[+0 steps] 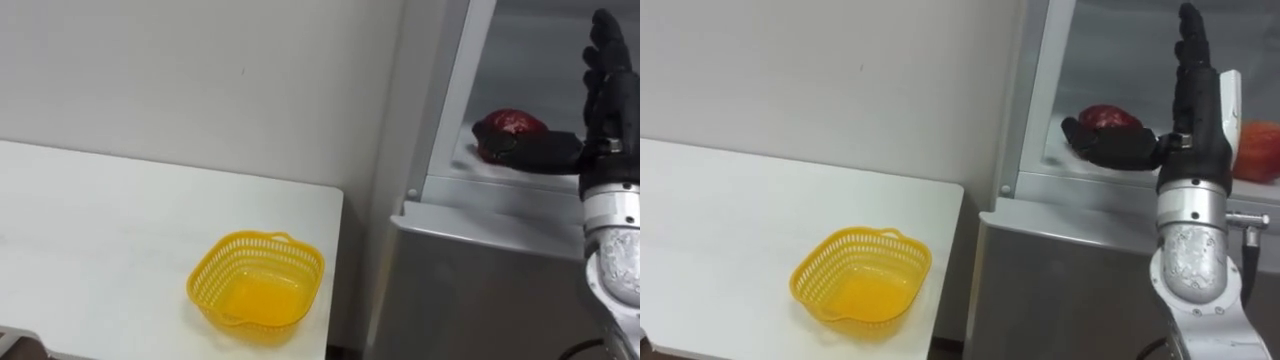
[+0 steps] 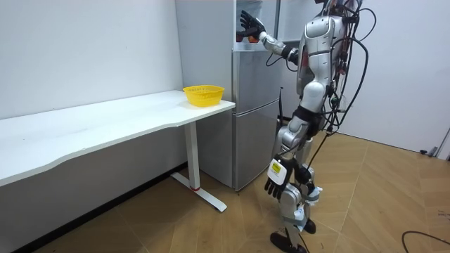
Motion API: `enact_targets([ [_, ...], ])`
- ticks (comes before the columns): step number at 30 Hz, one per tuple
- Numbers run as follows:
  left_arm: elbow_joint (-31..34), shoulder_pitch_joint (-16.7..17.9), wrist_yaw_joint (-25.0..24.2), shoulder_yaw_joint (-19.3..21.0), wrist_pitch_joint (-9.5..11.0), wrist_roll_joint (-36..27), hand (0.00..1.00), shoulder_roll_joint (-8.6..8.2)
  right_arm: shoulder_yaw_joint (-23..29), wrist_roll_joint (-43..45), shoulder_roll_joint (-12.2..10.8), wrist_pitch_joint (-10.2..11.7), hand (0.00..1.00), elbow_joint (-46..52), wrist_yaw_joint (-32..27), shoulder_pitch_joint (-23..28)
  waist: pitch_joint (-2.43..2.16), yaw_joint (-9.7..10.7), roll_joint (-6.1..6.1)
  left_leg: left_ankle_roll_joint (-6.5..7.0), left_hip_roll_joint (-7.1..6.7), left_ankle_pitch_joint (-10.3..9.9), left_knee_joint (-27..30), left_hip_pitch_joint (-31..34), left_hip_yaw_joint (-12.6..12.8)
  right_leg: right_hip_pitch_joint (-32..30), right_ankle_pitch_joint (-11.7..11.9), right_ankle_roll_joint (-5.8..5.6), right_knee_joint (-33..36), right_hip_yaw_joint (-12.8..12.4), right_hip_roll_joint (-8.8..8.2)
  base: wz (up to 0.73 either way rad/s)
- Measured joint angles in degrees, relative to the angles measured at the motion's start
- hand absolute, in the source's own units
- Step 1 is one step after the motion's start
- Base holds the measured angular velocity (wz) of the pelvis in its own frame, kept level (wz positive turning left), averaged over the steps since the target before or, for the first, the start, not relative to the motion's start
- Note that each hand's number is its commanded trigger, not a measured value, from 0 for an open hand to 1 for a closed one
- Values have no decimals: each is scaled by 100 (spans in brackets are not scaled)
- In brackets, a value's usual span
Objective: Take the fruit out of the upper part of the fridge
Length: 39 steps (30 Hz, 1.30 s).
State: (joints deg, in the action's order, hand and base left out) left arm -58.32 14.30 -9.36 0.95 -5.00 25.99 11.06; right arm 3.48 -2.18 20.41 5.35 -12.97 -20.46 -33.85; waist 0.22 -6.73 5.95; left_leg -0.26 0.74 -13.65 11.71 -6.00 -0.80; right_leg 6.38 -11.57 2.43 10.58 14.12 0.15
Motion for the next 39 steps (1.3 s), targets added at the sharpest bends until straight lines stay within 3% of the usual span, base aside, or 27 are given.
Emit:
enact_targets([
  [9, 1, -7, -25, -8, 1, -6, 0, 0, -45, 24, 161, -36, 0, -505, 67, -218, 11, -5, -18, 1, -4, 1, 1, 46, -58, -41, 0, 0, -4, 40, -1, 0],
  [20, 106, 14, -35, -17, -139, -6, 0, 12, -507, 14, 576, -215, 0, -1007, 588, -557, 9, 1, 4, 1, -2, 1, -6, 44, -79, -35, 0, 0, 0, 45, -13, 0],
  [31, 276, 11, -144, -17, -228, -6, 0, 93, -506, -339, 684, -422, 0, -1200, 1033, -574, -2, 0, 106, 0, 1, 1, 3, 36, -81, -24, 0, 0, 10, 53, -34, 0],
  [39, 296, 25, -198, -16, -274, -5, 0, 106, -506, -670, 698, -434, 0, -2008, 1402, -1036, 16, 9, 169, 0, 1, 2, 10, 24, -77, -3, 1, 2, 5, 32, -29, 0],
])
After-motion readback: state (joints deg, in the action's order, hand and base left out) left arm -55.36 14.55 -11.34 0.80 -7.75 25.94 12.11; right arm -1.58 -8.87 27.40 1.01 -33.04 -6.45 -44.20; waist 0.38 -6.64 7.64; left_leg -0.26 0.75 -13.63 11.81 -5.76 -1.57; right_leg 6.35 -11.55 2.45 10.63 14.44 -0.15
